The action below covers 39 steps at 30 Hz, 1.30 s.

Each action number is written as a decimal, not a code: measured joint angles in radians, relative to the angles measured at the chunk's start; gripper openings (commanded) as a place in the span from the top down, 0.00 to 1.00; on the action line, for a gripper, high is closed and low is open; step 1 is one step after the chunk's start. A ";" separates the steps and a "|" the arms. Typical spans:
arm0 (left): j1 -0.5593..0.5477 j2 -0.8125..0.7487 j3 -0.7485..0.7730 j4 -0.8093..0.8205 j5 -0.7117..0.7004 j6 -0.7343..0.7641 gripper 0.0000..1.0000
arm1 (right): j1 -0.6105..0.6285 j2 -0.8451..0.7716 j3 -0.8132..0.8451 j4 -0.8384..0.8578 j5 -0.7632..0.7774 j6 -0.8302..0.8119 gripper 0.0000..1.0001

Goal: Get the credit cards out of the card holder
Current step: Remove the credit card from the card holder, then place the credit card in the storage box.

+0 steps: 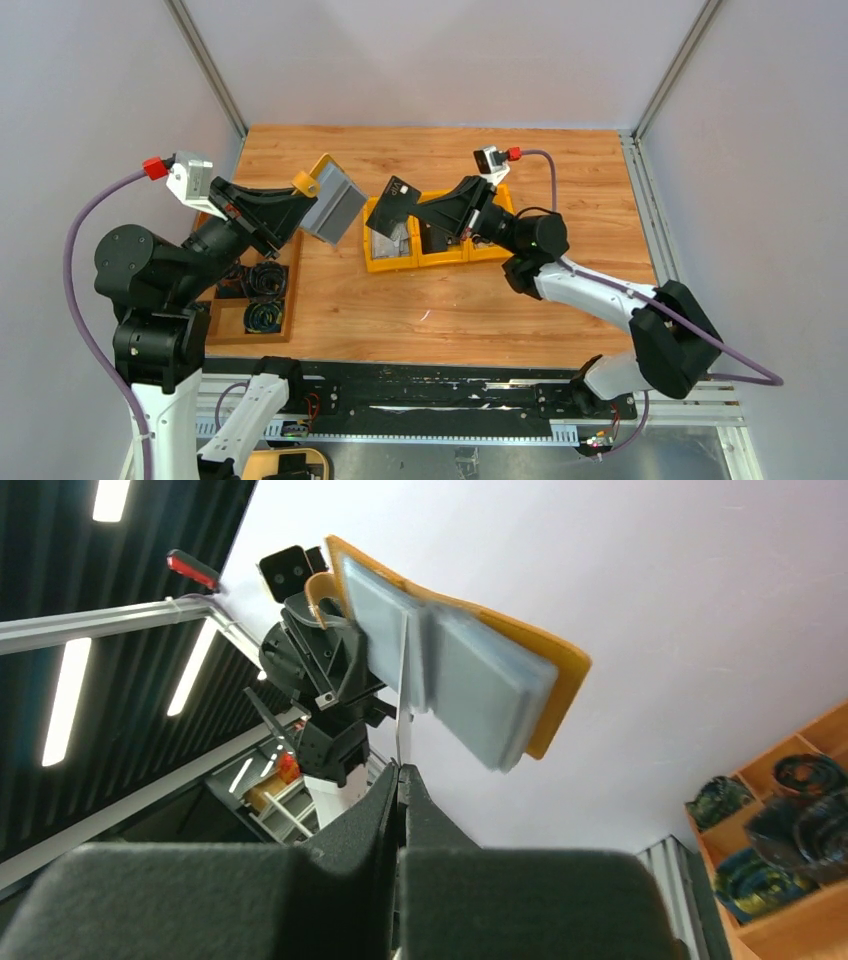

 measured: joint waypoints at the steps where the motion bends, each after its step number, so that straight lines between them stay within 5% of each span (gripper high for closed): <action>1: 0.000 0.000 0.000 -0.016 -0.012 0.021 1.00 | -0.005 -0.007 -0.003 -0.006 -0.002 0.000 1.00; 7: 0.000 0.002 -0.005 -0.127 -0.083 0.160 1.00 | -0.140 -0.126 -0.015 -0.312 -0.078 -0.094 1.00; 12: 0.000 0.012 -0.005 -0.218 -0.074 0.240 1.00 | -0.220 -0.171 0.129 -0.939 -0.021 -0.476 1.00; 16: 0.000 0.022 -0.005 -0.283 -0.039 0.285 1.00 | -0.246 -0.124 0.221 -1.203 0.041 -0.707 1.00; 24: 0.000 0.019 -0.005 -0.341 0.026 0.321 1.00 | -0.270 0.126 0.323 -1.439 0.128 -0.932 1.00; 39: 0.000 0.003 -0.005 -0.361 0.122 0.322 1.00 | -0.267 0.399 0.498 -1.552 0.173 -1.063 1.00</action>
